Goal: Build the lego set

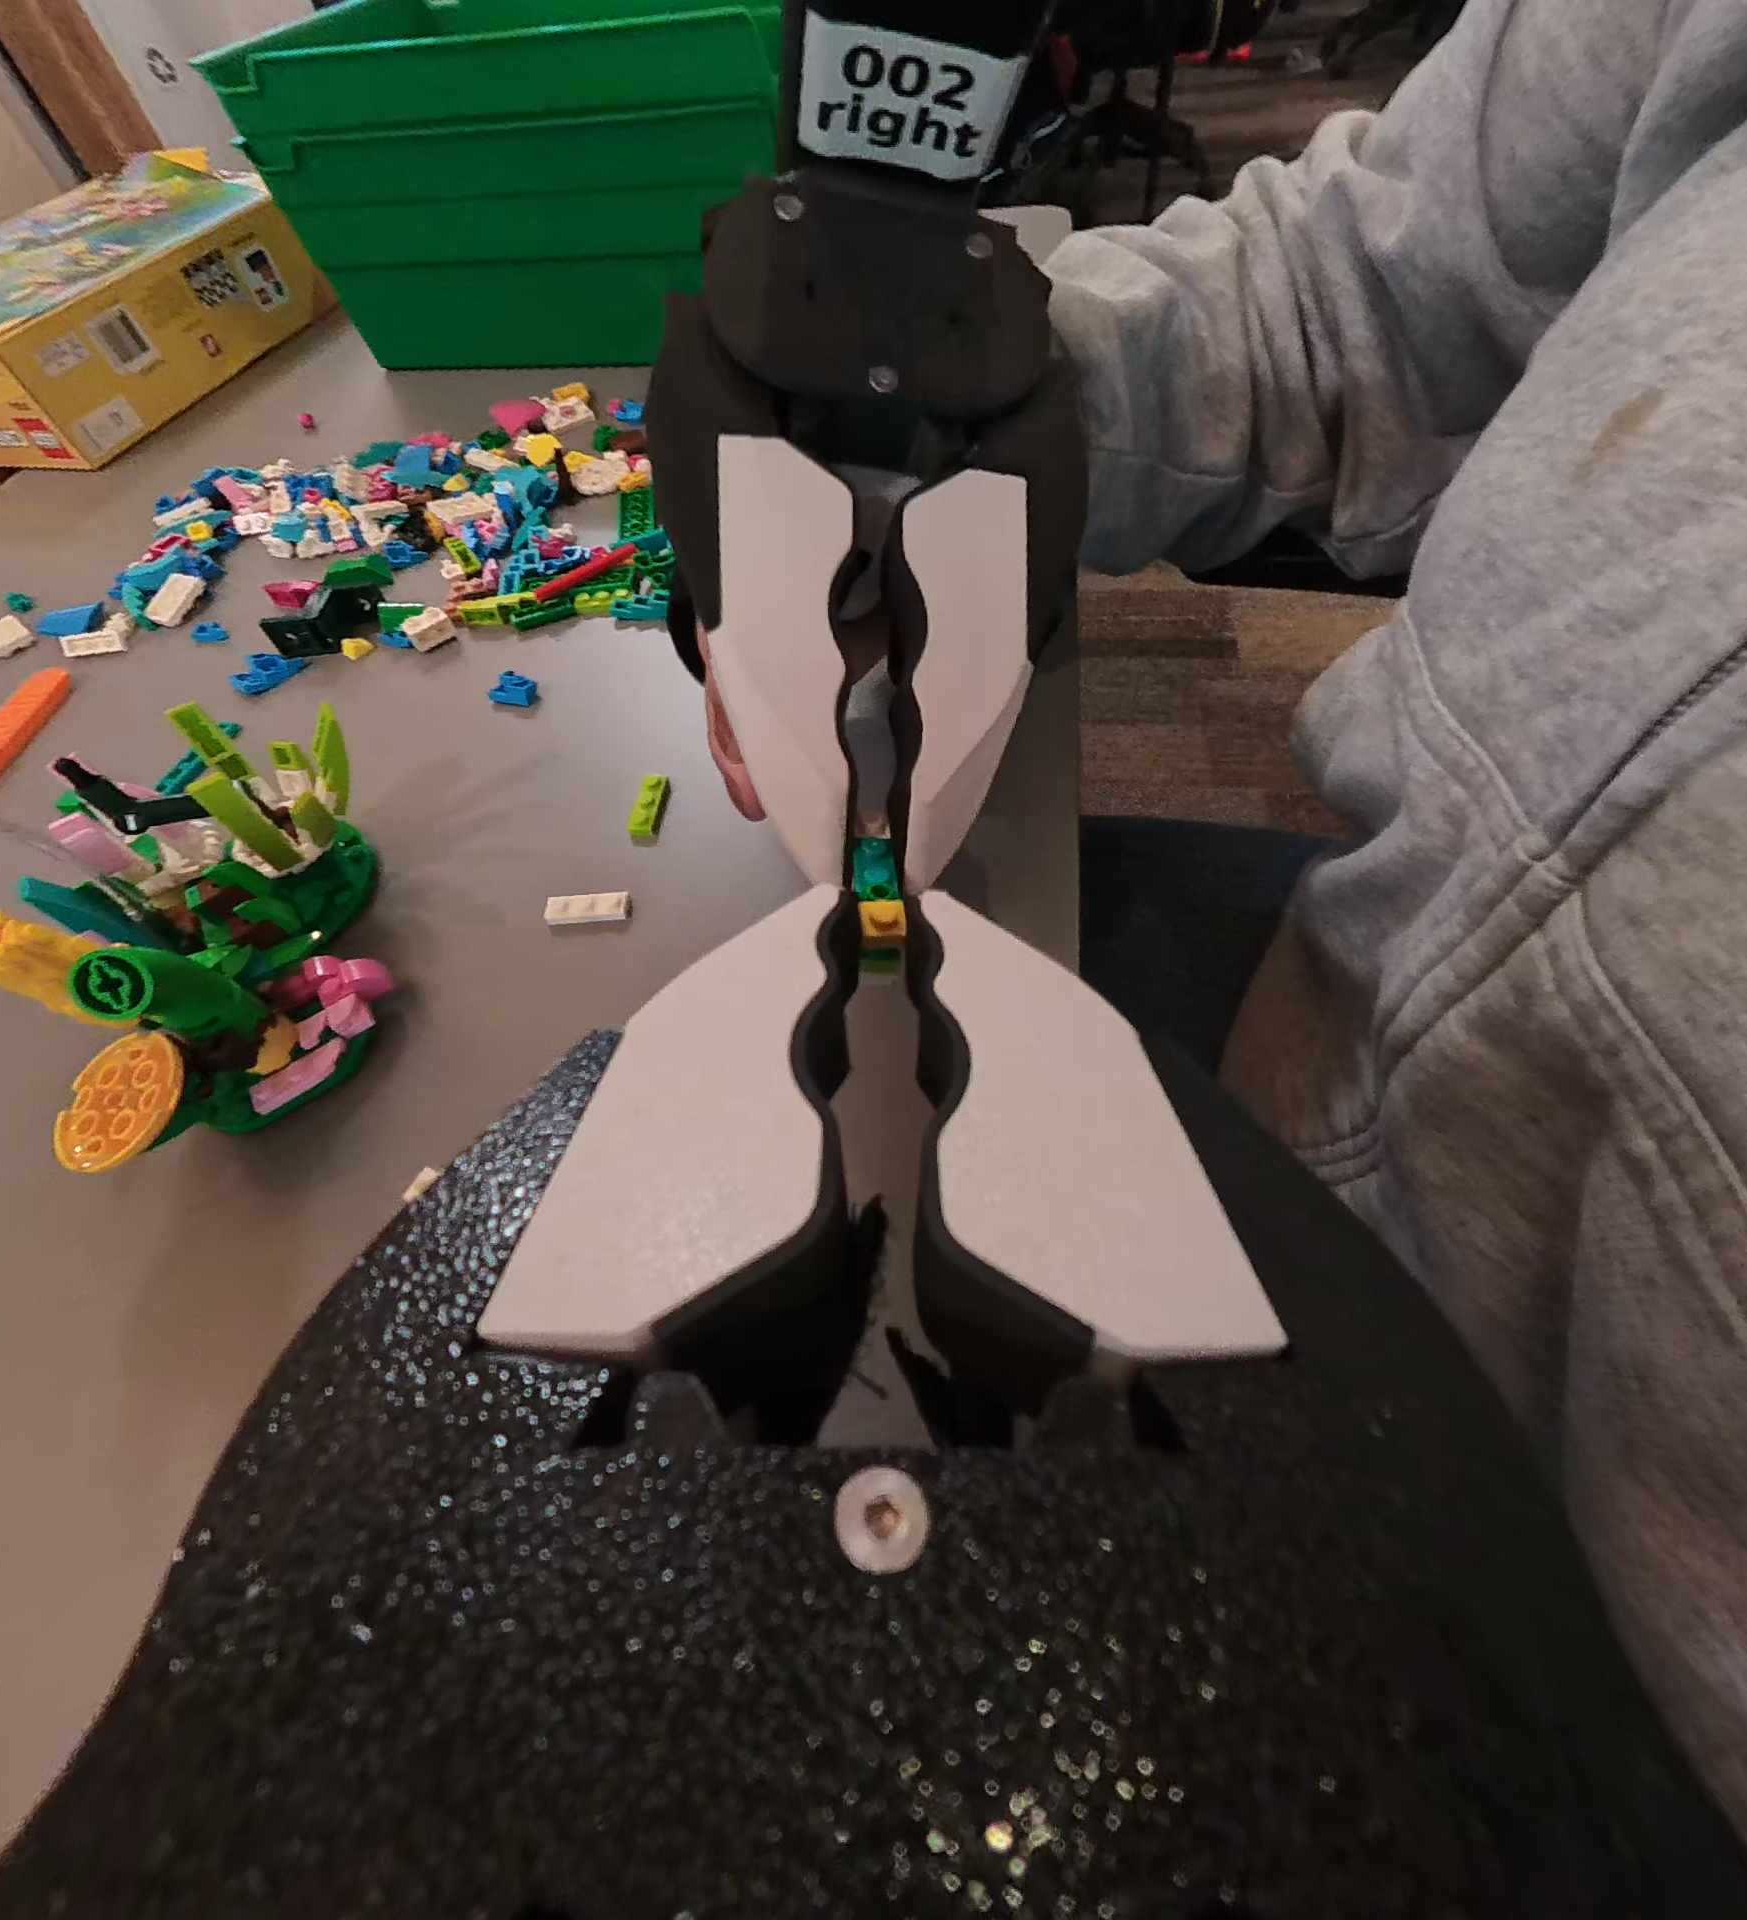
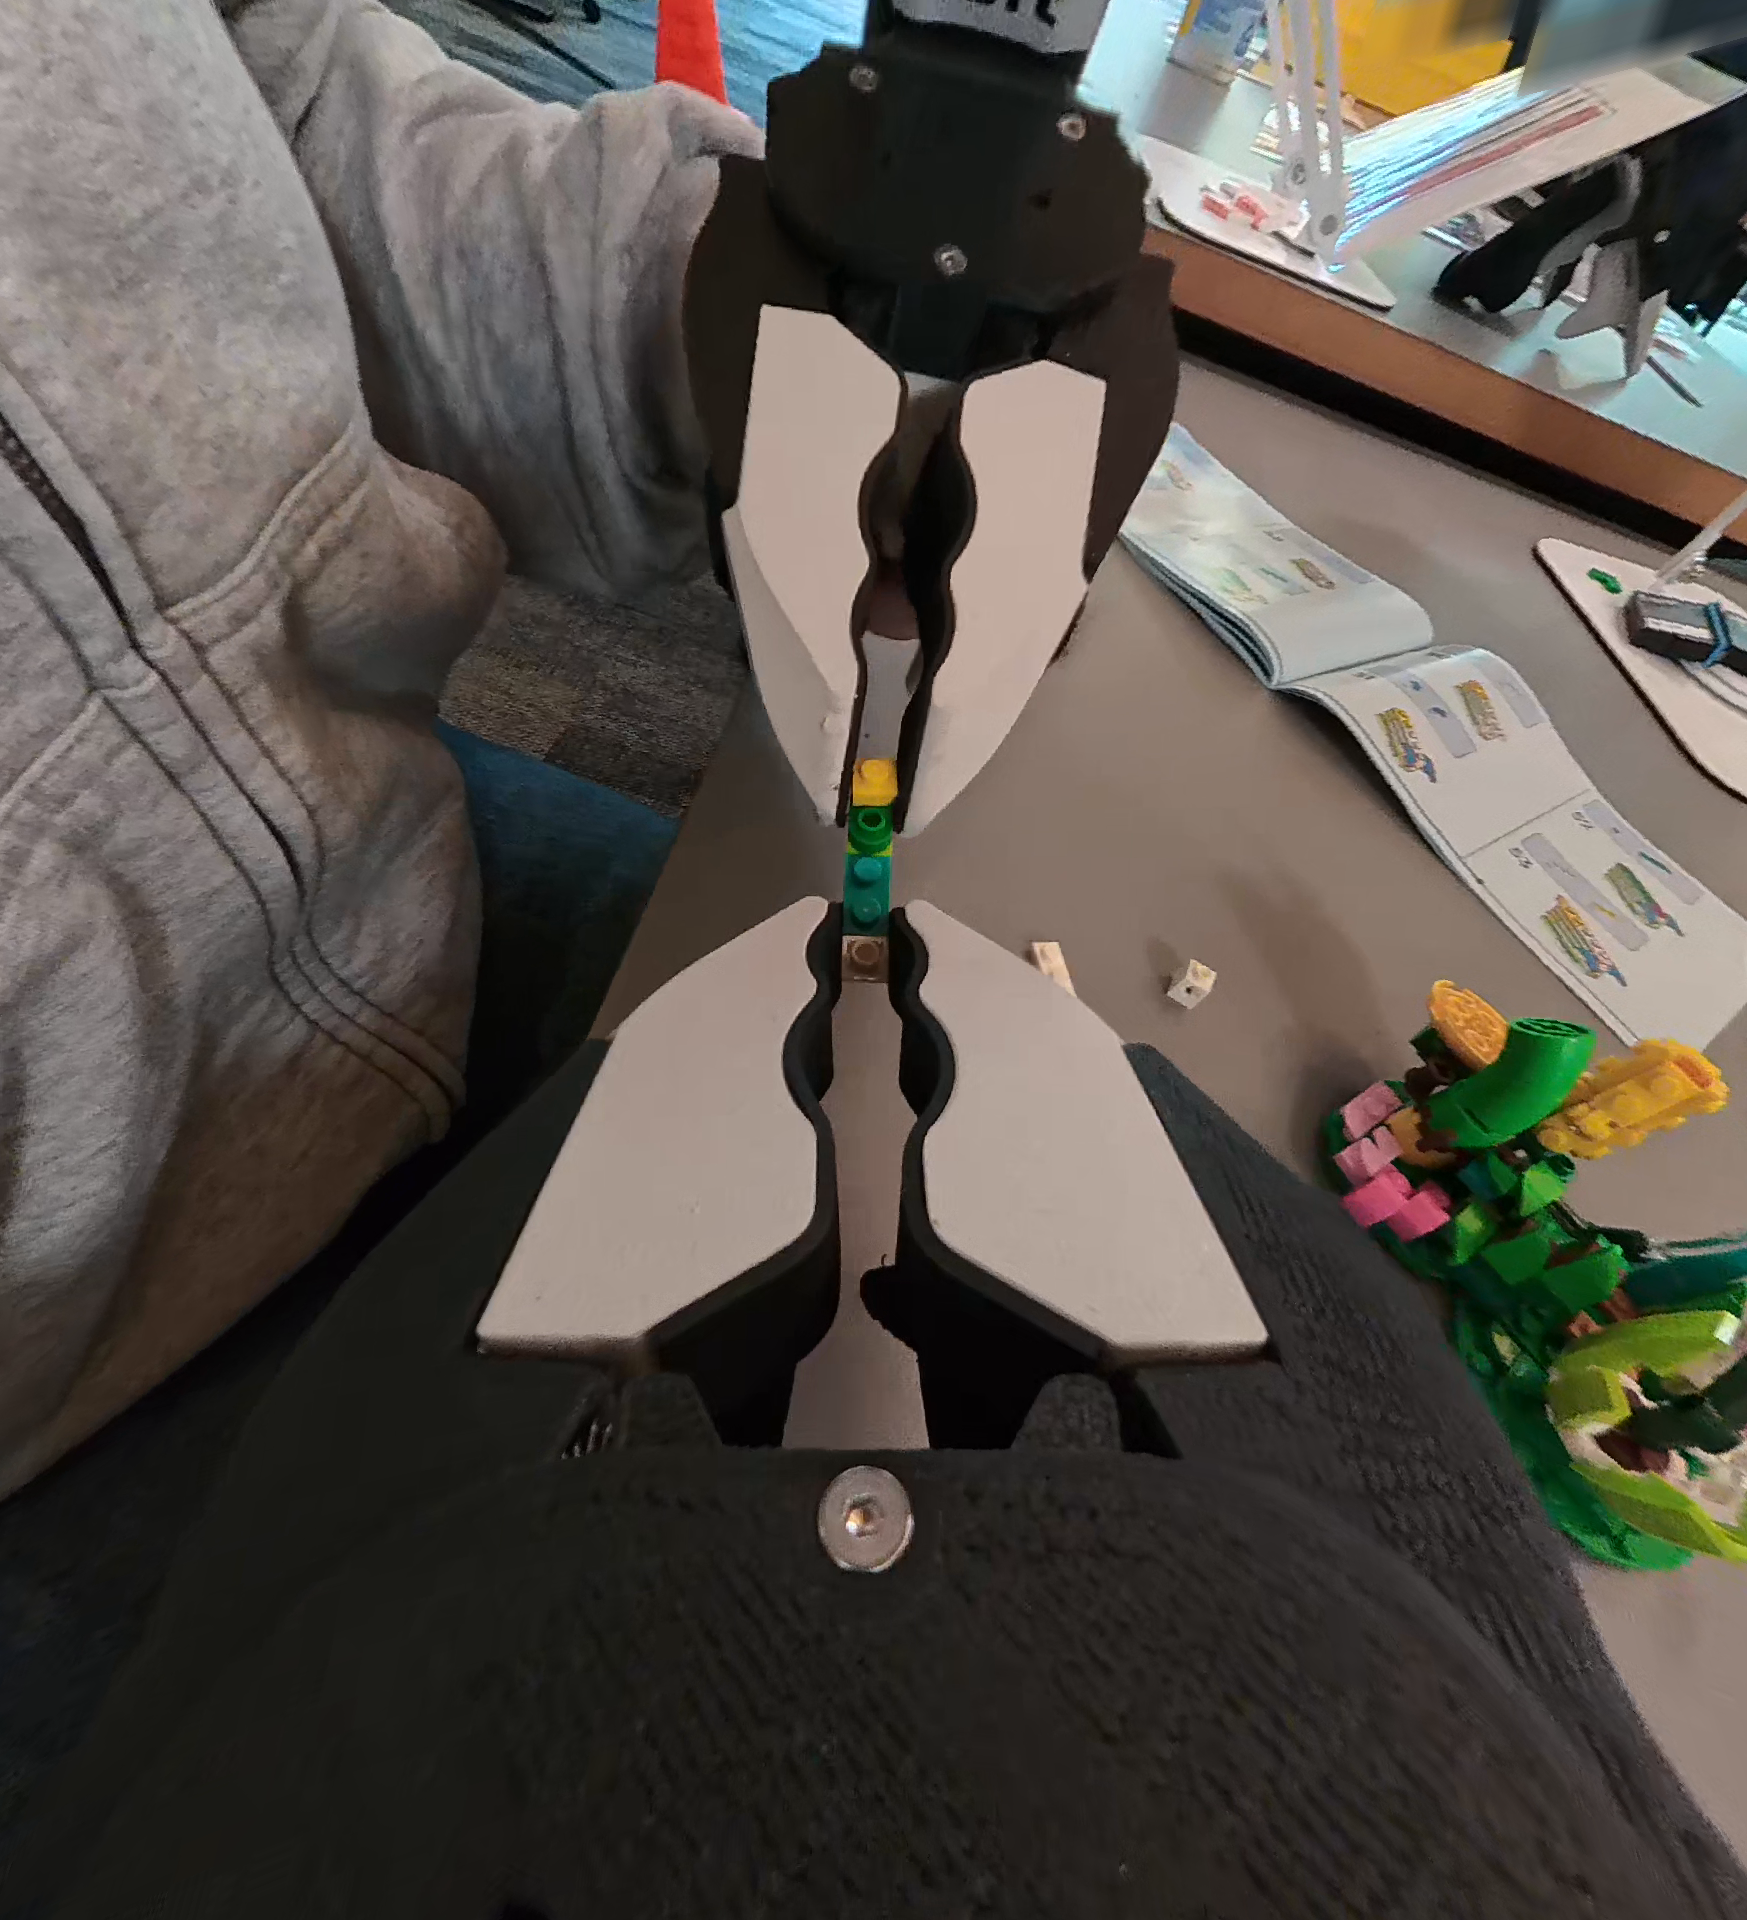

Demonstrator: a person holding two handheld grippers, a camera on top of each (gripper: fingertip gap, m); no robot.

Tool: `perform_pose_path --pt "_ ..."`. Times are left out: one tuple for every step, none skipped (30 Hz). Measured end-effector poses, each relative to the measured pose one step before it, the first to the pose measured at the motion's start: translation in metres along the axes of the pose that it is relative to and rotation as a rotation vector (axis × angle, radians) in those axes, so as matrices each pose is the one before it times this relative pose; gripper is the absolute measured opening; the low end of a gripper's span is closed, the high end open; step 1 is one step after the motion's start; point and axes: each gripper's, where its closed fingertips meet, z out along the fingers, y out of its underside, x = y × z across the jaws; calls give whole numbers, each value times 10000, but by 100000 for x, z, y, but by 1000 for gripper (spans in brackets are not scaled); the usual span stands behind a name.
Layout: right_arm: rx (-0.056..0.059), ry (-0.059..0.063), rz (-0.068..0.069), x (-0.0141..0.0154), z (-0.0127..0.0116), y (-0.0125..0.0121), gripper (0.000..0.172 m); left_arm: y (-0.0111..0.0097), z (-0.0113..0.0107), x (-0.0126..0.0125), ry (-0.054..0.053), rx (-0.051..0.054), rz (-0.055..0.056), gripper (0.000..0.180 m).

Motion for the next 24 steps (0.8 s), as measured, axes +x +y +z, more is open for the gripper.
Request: perform_pose_path --pt "-4 -119 13 -182 15 26 7 82 23 172 114 -56 70 8" --pt "6 -125 27 -178 22 7 7 70 6 151 103 -47 70 8" --pt "8 -104 20 -163 25 -12 7 42 0 144 95 -27 68 8" --pt "8 -96 15 -159 23 -13 7 54 3 202 131 -32 68 8" --pt "-4 -109 15 -177 33 -7 7 58 -8 194 125 -42 66 8" --pt "-4 -77 -2 -145 34 0 7 45 0 109 57 -33 62 8" --pt "-9 -16 -7 -55 37 17 7 22 1 23 -1 -16 21 8" --pt "1 -23 4 -53 16 -13 7 -5 4 52 17 2 -28 8" --pt "2 -16 17 -34 10 -6 7 -9 0 -38 -35 16 -92 8" --pt "9 39 3 50 -3 -7 7 -72 -14 -64 -50 46 -152 8" --pt "23 91 18 140 -19 -18 7 -131 -30 -154 -109 96 -234 8" --pt "69 89 39 190 -80 -76 7 -134 -18 -123 -92 123 -267 9" --pt "116 -3 81 84 -97 -162 7 35 9 -187 -120 25 -243 24" --pt "147 -14 135 49 -94 -228 7 308 61 -25 23 -148 -159 38" --pt "148 7 105 80 -100 -245 7 303 93 -41 1 -128 -152 42" --pt "96 -8 68 45 -83 -178 7 92 105 129 83 25 -53 40" --pt "56 9 47 50 -54 -111 7 -79 88 127 37 142 16 36" --pt "22 26 21 70 -44 -30 7 -160 55 84 -13 171 53 30" --pt "-5 8 13 13 -20 15 7 -156 27 5 -46 155 49 25" --pt "-8 15 17 25 -5 34 7 -127 20 -18 -38 106 -1 23" --pt "10 -4 26 -7 8 11 7 -87 30 4 0 73 -28 23" --pt "16 -20 34 -20 1 -1 7 -121 21 4 6 88 -42 24" --pt "13 -9 20 -9 16 -6 7 -101 31 42 32 75 -67 25" --pt "-6 -5 9 16 10 7 7 -56 53 12 11 24 -64 25"
